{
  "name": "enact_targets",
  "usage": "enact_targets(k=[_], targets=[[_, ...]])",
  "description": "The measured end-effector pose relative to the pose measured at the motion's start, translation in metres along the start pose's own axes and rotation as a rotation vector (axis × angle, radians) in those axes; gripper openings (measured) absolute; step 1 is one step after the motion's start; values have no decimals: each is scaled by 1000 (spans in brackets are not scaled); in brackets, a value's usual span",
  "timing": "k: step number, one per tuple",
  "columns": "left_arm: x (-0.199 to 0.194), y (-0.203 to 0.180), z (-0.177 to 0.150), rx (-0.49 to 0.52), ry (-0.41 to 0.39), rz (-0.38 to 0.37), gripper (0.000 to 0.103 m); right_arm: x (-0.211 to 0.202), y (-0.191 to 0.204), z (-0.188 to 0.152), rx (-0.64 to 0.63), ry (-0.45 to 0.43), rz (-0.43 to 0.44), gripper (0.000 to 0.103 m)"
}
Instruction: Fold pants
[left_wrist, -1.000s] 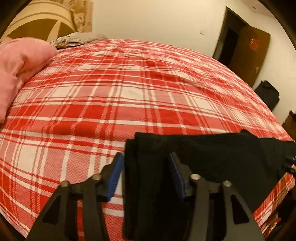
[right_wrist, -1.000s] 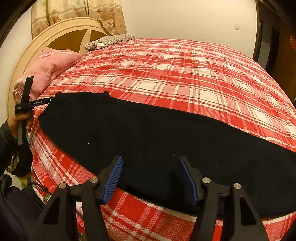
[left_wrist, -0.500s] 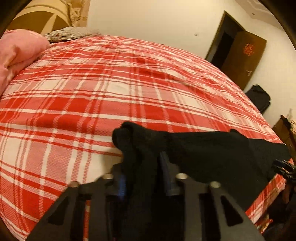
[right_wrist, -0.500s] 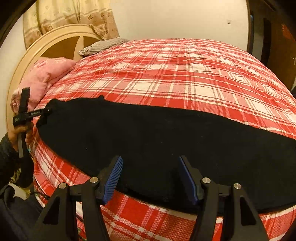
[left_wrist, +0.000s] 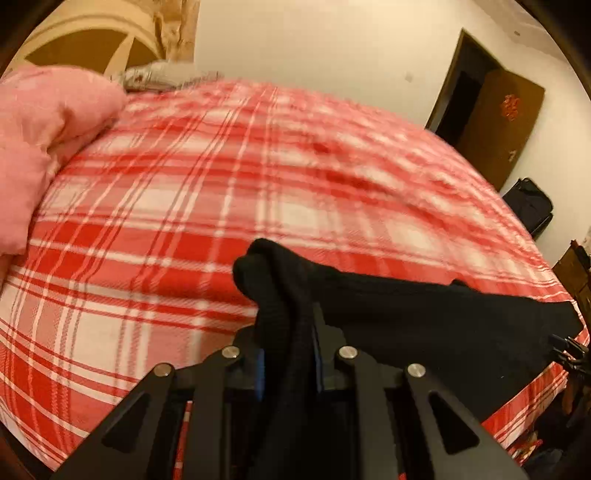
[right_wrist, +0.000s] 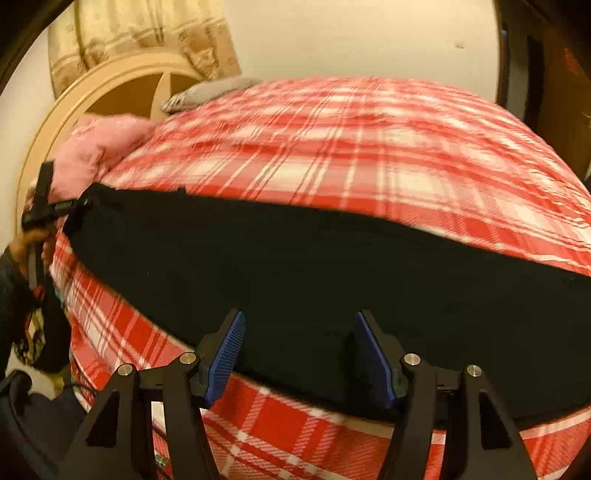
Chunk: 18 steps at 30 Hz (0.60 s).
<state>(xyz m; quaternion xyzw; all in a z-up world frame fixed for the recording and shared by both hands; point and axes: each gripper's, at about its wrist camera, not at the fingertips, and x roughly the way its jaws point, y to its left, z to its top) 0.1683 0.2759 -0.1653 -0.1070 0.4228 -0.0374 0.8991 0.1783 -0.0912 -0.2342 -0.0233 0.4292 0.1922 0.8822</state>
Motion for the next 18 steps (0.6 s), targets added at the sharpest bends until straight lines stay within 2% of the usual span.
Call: enact_targets(k=[3, 5, 7, 9, 10, 12, 15, 18], targets=[[16, 11, -6, -33, 44, -15, 21, 12, 6, -8, -43, 65, -8, 64], [19, 9, -13, -26, 28, -3, 24, 7, 11, -12, -78, 47, -27, 64], [15, 8, -15, -37, 4, -1, 29, 3, 11, -14, -72, 59, 34, 63], [7, 8, -16, -45, -31, 39, 41, 7, 14, -18, -96, 84, 35, 64], [3, 7, -18, -39, -43, 61, 41, 7, 17, -19, -120, 76, 4, 64], [-5, 3, -18, -17, -54, 93, 41, 3, 21, -17, -129, 39, 4, 63], [-22, -7, -18, 25, -99, 139, 43, -6, 33, -8, -137, -20, 78, 63], [-41, -24, -18, 54, -160, 198, 51, 6, 55, -6, -199, 10, 114, 63]])
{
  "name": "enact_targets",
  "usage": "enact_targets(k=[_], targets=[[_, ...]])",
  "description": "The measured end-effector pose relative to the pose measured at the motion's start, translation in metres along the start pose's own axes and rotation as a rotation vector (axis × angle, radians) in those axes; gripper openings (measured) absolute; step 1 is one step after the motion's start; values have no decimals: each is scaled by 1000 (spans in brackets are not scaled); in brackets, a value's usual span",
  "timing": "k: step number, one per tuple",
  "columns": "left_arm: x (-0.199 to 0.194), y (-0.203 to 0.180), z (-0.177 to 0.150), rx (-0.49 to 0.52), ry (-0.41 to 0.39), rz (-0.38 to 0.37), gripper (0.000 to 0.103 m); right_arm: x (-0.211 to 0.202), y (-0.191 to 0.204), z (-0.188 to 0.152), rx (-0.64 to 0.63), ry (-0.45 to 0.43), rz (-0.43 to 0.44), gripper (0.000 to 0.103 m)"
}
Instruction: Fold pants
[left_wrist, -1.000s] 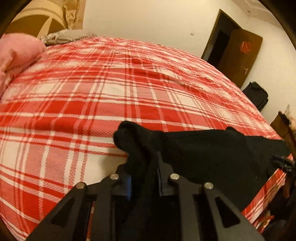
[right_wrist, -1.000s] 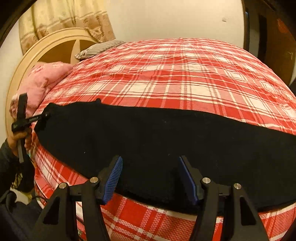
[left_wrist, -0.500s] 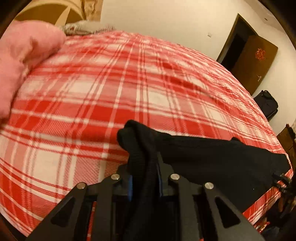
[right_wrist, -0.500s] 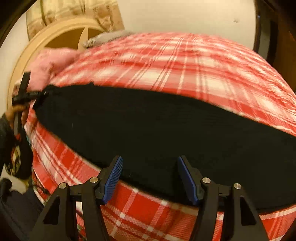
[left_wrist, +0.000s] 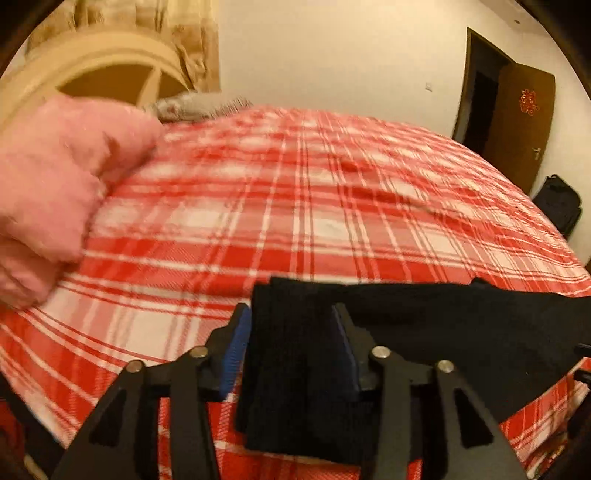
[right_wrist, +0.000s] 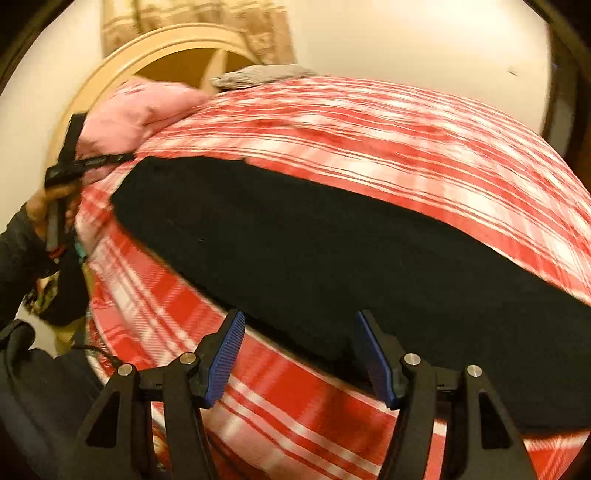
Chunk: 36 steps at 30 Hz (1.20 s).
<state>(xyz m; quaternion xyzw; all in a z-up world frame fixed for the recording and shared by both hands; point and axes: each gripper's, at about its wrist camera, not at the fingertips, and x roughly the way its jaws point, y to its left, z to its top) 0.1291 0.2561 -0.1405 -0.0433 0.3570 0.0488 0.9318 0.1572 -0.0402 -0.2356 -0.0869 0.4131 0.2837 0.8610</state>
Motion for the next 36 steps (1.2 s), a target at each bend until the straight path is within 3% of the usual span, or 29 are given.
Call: enact_targets(k=[2, 4, 8, 10, 15, 20, 23, 25, 27, 33, 36], targets=[[-9, -12, 3, 23, -24, 18, 55, 26, 6, -3, -15, 110, -11, 64], [-14, -26, 4, 42, -36, -13, 57, 25, 10, -4, -25, 80, -35, 64], [-17, -74, -1, 145, -18, -117, 57, -7, -4, -1, 32, 6, 7, 64], [-14, -101, -4, 209, -4, -150, 58, -27, -21, -2, 79, -42, -37, 64], [-7, -164, -11, 325, 35, -262, 59, -83, -93, -17, 289, -141, -193, 64], [2, -211, -22, 394, 69, -322, 60, -160, -188, -57, 581, -254, -363, 64], [7, -230, -29, 415, 94, -322, 60, -198, -233, -85, 750, -308, -440, 64], [8, -241, -35, 426, 104, -311, 68, -216, -253, -101, 825, -321, -499, 64], [8, -245, -38, 431, 114, -311, 68, -228, -265, -117, 881, -334, -525, 64], [15, -252, -45, 431, 148, -293, 69, -220, -286, -147, 974, -302, -449, 64], [20, -254, -49, 432, 169, -282, 69, -214, -281, -143, 931, -296, -479, 64]])
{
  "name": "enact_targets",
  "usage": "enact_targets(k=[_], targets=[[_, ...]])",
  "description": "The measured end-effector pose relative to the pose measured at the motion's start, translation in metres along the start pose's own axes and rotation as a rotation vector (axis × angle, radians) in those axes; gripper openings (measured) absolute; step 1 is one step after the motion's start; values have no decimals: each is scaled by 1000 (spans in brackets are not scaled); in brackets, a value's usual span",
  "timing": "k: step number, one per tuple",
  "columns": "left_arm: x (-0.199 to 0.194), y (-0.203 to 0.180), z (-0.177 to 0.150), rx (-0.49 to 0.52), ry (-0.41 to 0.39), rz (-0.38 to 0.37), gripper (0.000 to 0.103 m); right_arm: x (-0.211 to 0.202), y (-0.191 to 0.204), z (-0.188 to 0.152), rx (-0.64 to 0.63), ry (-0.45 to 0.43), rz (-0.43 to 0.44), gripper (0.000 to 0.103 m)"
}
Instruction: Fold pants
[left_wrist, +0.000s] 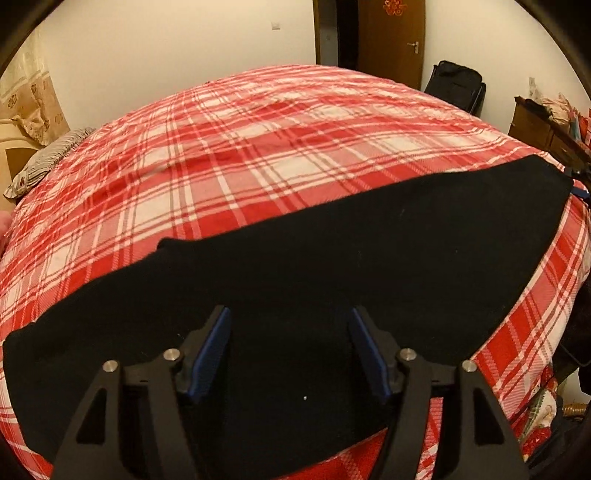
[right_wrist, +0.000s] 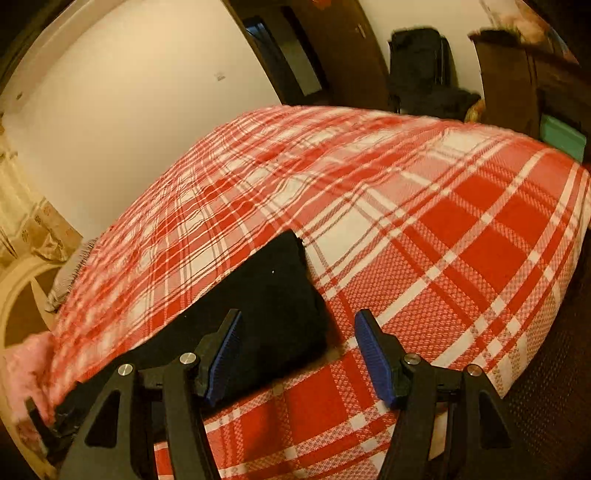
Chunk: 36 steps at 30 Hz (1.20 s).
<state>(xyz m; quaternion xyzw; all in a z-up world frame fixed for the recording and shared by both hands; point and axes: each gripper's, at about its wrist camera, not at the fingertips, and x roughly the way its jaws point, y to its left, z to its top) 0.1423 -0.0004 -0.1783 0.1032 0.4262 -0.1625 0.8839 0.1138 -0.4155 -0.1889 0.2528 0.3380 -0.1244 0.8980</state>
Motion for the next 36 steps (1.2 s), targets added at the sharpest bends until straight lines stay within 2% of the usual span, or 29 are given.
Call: enact_targets(k=[3, 7, 11, 13, 15, 17, 20, 27, 36], targets=[[2, -1, -1, -8, -1, -1, 73, 2, 4, -6, -2, 11, 52, 62], [2, 1, -2, -18, -2, -7, 75, 10, 17, -12, -55, -5, 14, 59], [3, 1, -2, -21, -3, -9, 76, 17, 15, -10, -29, 10, 66, 46], [3, 1, -2, -29, -5, -12, 78, 22, 20, -11, -51, 15, 57, 40], [3, 1, -2, -33, -5, -11, 78, 29, 21, -12, -51, 20, 56, 24], [4, 1, -1, -37, -3, -12, 79, 31, 15, -10, -15, 24, 85, 19], [3, 2, -1, -46, -1, -19, 79, 28, 13, -8, 4, 21, 122, 16], [-5, 5, -1, -82, 1, -50, 79, 20, 36, -12, -66, -19, 129, 13], [-27, 3, 5, -102, -41, -95, 79, -4, 92, -15, -227, -93, 160, 12]])
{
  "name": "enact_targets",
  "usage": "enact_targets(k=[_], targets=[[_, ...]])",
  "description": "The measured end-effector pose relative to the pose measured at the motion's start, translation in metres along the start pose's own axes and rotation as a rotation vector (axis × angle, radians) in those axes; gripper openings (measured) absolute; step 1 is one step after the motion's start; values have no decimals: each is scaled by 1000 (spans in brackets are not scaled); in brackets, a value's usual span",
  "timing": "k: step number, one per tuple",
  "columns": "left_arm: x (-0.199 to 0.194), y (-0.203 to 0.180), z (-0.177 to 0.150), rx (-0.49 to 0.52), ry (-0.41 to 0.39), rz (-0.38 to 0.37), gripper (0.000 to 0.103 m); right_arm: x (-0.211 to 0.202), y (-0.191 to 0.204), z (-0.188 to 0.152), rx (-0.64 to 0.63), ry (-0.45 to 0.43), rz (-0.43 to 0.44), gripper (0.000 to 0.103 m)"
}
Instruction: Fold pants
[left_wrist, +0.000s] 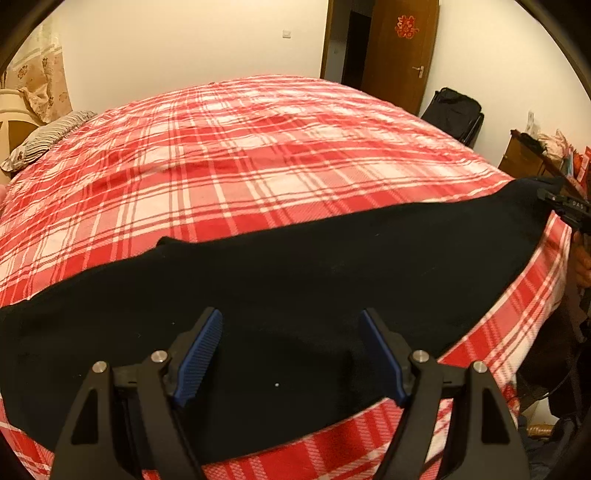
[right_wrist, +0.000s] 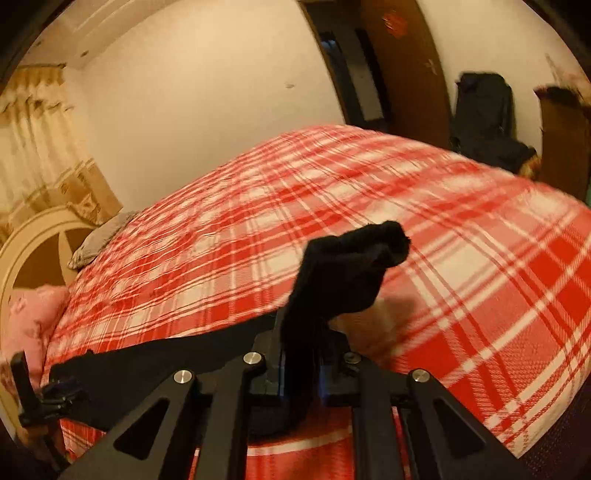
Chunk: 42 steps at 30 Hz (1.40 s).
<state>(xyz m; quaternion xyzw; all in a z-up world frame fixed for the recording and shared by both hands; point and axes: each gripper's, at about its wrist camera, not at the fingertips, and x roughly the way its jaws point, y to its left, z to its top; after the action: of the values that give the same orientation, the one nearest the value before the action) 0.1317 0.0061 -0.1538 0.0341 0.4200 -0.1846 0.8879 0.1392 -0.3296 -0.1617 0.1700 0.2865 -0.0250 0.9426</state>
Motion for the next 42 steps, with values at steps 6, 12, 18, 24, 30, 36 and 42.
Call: enact_targets(k=[6, 12, 18, 24, 30, 36, 42], targets=[[-8, -2, 5, -14, -16, -41, 79, -4, 59, 0, -159, -13, 45, 12], [-3, 1, 6, -31, -7, -49, 79, 25, 131, -32, -356, 56, 93, 13], [1, 3, 6, -38, 7, -56, 79, 79, 171, -93, -536, 252, 76, 15], [3, -8, 15, -5, 7, -72, 79, 54, 164, -97, -531, 247, 215, 42], [12, -38, 27, 49, 25, -124, 79, 46, 142, -81, -379, 246, 285, 42], [17, -53, 36, 66, 23, -140, 79, 39, 156, -82, -379, 248, 339, 42], [23, -57, 30, 61, 43, -144, 79, 74, 172, -83, -364, 296, 203, 42]])
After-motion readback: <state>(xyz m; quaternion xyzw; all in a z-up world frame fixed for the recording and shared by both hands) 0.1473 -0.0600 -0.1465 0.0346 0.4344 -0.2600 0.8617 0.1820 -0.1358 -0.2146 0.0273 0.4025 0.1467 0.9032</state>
